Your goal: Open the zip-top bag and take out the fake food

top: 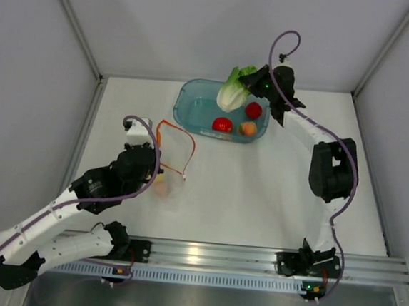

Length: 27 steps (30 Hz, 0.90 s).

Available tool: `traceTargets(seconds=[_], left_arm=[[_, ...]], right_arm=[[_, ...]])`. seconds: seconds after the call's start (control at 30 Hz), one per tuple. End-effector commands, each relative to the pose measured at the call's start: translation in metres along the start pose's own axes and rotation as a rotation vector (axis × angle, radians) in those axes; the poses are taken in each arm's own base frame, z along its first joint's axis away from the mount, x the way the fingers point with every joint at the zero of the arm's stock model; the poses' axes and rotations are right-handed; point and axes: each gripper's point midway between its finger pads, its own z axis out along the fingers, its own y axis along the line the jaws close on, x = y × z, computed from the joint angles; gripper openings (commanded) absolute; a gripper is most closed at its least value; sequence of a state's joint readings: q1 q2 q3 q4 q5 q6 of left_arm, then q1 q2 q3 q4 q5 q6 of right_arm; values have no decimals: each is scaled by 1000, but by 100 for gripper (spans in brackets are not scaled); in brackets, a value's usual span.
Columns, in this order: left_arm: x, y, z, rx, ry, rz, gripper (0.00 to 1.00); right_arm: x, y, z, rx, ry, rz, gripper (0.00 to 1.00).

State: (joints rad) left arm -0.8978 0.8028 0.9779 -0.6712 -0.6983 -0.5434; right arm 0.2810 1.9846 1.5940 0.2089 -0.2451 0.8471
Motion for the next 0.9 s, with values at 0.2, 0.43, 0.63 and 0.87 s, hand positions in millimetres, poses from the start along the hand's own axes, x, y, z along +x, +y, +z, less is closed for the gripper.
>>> traceTargets(seconds=[0.2, 0.43, 0.63, 0.87], left_arm=[[-26, 15, -27, 16, -37, 26, 0], [-24, 9, -30, 63, -19, 53, 0], [-26, 11, -30, 52, -28, 63, 0], [-21, 3, -24, 60, 0, 79, 0]], right_arm=[[41, 60, 66, 145, -235, -81, 0], [74, 52, 94, 197, -225, -96, 3], [86, 43, 95, 199, -198, -118, 48], [57, 75, 81, 137, -186, -203, 90]])
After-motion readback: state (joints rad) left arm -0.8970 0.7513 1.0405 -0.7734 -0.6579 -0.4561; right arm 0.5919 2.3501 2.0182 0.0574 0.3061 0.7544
